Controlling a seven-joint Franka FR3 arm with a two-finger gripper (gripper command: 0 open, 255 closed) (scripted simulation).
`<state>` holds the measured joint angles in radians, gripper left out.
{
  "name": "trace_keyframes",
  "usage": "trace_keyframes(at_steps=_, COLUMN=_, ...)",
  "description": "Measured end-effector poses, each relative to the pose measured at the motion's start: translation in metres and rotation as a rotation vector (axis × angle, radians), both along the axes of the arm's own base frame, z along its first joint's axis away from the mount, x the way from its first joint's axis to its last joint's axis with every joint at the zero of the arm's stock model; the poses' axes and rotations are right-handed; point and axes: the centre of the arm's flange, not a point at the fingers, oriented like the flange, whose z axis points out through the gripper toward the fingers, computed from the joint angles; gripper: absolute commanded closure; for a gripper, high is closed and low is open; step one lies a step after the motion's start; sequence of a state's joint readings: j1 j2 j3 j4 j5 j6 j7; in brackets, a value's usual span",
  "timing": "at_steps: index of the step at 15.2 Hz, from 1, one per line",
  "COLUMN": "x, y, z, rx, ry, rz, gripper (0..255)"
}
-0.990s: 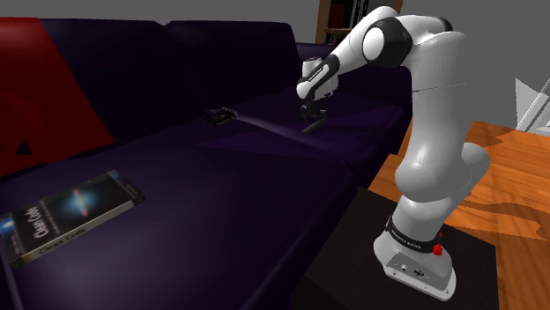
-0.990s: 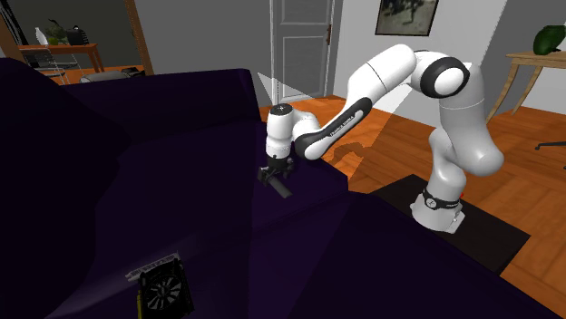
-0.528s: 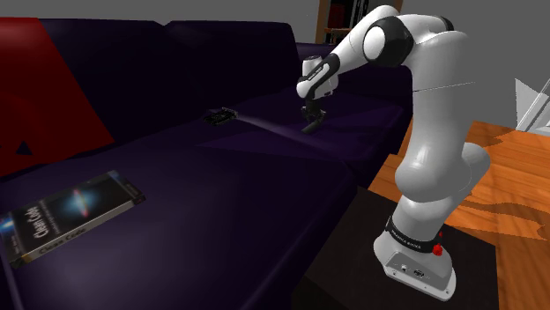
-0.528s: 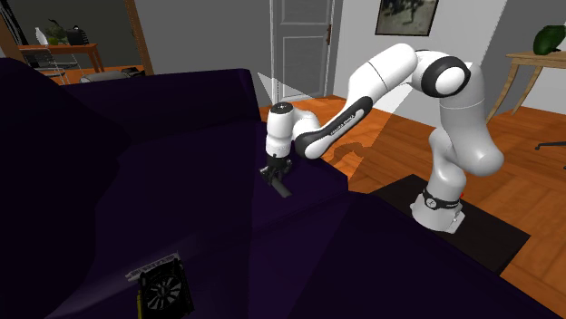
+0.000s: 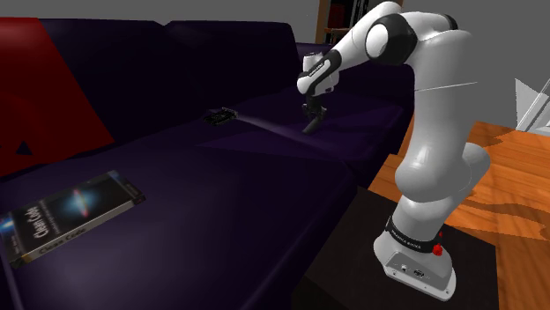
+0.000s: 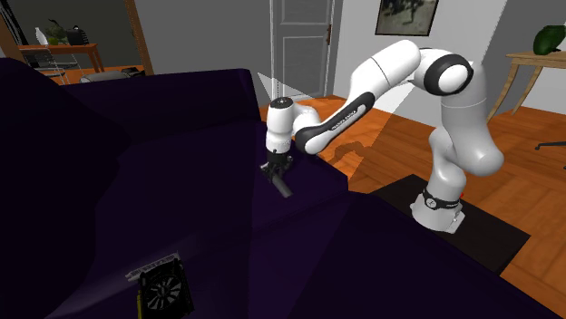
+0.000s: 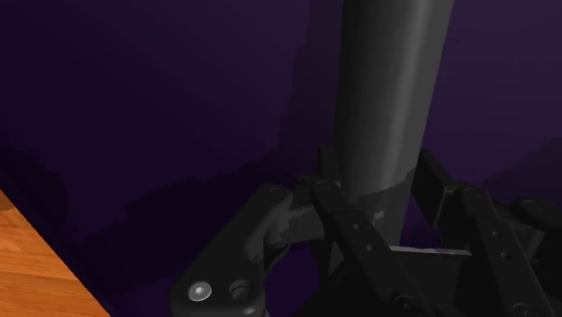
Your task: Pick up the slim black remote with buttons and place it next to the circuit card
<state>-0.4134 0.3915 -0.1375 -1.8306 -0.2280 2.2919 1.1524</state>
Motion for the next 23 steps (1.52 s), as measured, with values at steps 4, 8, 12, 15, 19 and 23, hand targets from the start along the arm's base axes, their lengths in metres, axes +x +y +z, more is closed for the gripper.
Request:
trace_keyframes(at_steps=4, x=0.001, y=0.0, z=0.022, rx=0.0, ry=0.0, rz=0.0, gripper=255)
trace_keyframes(at_steps=8, x=0.0, y=0.0, z=0.042, rx=0.0, ry=0.0, rz=0.0, gripper=255)
trace_keyframes(at_steps=12, x=0.0, y=0.0, z=0.062, rx=0.0, ry=0.0, rz=0.0, gripper=255)
trace_keyframes(at_steps=15, x=0.003, y=-0.001, z=0.078, rx=0.0, ry=0.0, rz=0.0, gripper=255)
trace_keyframes(at_steps=19, x=0.026, y=0.032, z=0.083, rx=0.0, ry=0.0, rz=0.001, gripper=255)
trace_keyframes(at_steps=23, x=0.053, y=0.073, z=0.085, rx=0.0, ry=0.001, rz=0.001, gripper=255)
